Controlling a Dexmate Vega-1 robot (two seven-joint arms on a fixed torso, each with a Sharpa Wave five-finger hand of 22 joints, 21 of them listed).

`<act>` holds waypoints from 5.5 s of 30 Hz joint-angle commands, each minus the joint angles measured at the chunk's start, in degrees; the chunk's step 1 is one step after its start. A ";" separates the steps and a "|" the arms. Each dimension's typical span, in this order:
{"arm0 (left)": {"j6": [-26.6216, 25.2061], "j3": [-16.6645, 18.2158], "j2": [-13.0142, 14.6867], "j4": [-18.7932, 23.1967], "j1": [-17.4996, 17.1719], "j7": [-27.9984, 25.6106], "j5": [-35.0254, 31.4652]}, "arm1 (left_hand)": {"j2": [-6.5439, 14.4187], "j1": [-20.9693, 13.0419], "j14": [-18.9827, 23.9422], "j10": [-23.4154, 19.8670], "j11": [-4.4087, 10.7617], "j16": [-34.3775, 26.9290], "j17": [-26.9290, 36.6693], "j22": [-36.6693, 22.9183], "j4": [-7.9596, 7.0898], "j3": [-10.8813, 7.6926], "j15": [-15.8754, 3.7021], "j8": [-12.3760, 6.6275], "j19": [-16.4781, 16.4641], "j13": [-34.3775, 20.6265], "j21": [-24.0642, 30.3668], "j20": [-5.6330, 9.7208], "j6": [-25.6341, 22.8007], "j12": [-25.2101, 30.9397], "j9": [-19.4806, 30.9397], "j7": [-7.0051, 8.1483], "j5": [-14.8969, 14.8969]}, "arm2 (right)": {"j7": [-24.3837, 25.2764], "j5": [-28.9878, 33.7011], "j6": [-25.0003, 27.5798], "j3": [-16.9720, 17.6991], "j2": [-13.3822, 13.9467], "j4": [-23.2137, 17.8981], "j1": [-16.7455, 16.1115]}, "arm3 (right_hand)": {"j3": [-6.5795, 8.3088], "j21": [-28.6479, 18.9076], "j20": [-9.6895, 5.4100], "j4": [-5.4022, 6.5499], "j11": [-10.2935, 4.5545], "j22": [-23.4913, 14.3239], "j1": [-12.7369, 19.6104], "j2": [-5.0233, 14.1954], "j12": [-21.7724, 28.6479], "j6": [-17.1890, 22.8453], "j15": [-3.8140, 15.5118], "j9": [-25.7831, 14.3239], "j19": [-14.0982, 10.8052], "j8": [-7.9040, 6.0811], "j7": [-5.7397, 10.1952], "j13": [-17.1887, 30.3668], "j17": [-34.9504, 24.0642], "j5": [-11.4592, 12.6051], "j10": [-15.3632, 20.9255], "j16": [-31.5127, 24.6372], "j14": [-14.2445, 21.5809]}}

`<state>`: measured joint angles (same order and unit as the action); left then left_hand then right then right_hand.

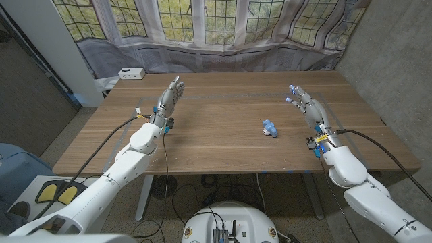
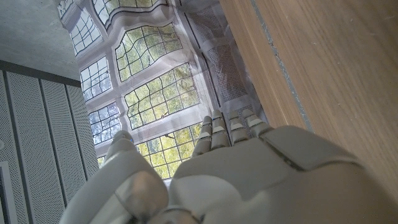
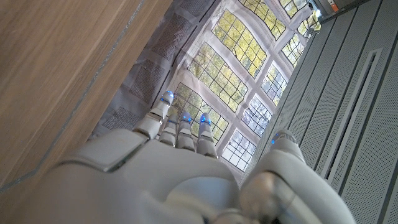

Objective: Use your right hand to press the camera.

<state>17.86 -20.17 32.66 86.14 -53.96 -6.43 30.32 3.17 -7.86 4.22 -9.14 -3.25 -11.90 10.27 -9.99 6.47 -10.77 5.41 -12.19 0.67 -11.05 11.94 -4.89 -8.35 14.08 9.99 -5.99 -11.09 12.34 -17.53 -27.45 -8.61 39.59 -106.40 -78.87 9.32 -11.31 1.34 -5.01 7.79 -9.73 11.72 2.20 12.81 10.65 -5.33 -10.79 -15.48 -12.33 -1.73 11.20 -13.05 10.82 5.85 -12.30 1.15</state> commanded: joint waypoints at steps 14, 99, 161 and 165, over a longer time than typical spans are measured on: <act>-0.19 -0.12 0.25 1.51 -0.84 -1.00 -1.11 | -0.01 -0.57 0.68 -1.00 -0.04 0.16 0.10 -0.28 0.09 -0.42 0.15 0.24 -0.28 -0.17 0.04 -0.31 -0.75 0.33 0.33 0.21 0.26 | 4.65 11.14 -0.25 1.74 -2.20 -2.49 -4.29 | -0.08 -0.30 0.20 -0.58 -0.18 -0.15 0.66 0.28 0.22 0.49 -0.03 -0.19 -0.74 0.03 0.30 0.12 0.14 0.22 0.66 -0.47 0.90; -1.93 -0.86 -0.03 3.02 -1.76 -3.11 -2.63 | 0.95 -1.39 1.23 -2.14 0.21 0.79 0.11 -0.32 0.29 -1.21 -0.04 0.56 -0.14 -0.24 -0.46 -1.09 -2.84 -0.32 0.38 0.57 0.35 | 16.38 54.21 32.25 -1.82 7.17 -16.80 -5.98 | -0.59 1.67 8.95 -0.92 -6.59 -0.56 -0.21 1.81 -2.33 6.22 0.47 -0.10 26.06 0.69 7.36 0.35 0.19 -0.05 -14.70 2.11 -18.95; -3.13 -0.80 0.86 4.86 -1.56 -3.41 -3.35 | 0.78 -1.38 0.62 -1.95 0.35 1.12 0.15 -0.36 0.28 -1.32 0.09 1.00 0.81 -0.30 -0.77 -1.04 -3.04 -0.97 0.40 0.59 0.51 | -2.57 63.60 51.88 -13.09 16.51 -23.14 4.88 | -1.35 0.77 5.65 0.68 -6.83 -0.79 -3.67 2.35 -1.09 9.86 0.83 -0.31 38.75 0.38 8.91 0.42 -0.42 -0.05 -23.26 0.86 -26.35; -3.20 -0.74 1.02 5.23 -1.72 -3.51 -3.45 | 0.75 -1.35 0.60 -1.92 0.39 1.11 0.15 -0.36 0.27 -1.31 0.08 1.00 0.90 -0.30 -0.79 -1.03 -3.07 -1.01 0.40 0.54 0.51 | -3.34 63.62 52.33 -13.66 16.76 -23.05 5.36 | -1.39 0.72 5.61 0.73 -6.89 -0.80 -3.80 2.33 -1.01 10.35 0.77 -0.31 38.92 0.24 8.98 0.42 -0.42 -0.05 -23.20 0.81 -26.35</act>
<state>14.80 -20.92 33.46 90.92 -55.75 -9.99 27.01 4.38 -9.07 5.22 -10.96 -2.86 -10.79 10.27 -10.29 6.81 -12.06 5.41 -11.22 1.15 -11.05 11.20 -5.69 -11.15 13.29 10.25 -5.63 -10.58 11.75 45.48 22.88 -20.43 55.47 -129.07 -75.12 7.89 -10.19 7.16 -4.51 1.03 -10.27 8.41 4.50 11.26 20.18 -4.50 -10.79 9.82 -11.67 7.17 11.32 -13.19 10.82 -9.53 -11.08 -10.15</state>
